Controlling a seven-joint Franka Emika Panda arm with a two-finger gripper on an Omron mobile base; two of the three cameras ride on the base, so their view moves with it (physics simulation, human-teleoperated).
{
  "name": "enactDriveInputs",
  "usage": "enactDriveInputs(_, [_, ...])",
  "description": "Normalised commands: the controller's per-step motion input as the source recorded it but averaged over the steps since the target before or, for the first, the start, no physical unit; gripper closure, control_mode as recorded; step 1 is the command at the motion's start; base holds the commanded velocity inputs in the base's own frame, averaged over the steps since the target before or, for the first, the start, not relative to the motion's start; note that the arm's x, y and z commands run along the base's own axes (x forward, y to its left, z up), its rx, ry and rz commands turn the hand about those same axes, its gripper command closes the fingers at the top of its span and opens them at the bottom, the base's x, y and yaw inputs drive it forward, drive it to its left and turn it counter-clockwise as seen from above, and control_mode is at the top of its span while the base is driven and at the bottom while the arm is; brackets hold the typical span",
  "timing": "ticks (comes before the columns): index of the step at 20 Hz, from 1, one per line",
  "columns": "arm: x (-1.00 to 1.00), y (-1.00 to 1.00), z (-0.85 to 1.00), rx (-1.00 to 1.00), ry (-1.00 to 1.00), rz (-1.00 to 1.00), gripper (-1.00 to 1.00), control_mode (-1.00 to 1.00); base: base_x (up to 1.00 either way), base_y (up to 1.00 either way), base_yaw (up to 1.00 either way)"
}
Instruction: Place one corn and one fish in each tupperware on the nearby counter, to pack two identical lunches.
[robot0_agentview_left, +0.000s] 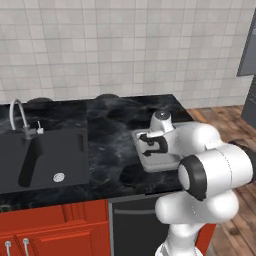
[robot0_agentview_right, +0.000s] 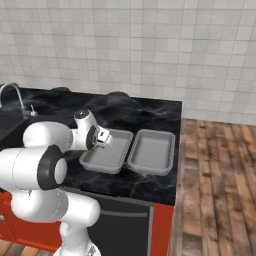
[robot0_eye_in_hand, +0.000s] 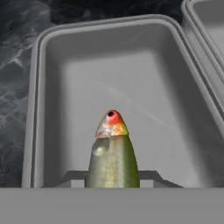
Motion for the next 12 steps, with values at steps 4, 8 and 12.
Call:
enactDriveInputs(4, [0.31,-0.04,-0.32,0.0,0.0,0.0,1.0,-1.0,0.0,0.0,0.0])
enactDriveInputs(8, [0.32,0.0,-0.38,0.0,0.0,0.0,1.0,-1.0,0.0,0.0,0.0])
enactDriveInputs(12, [0.3,0.0,-0.33,0.0,0.0,0.0,1.0,-1.0,0.0,0.0,0.0])
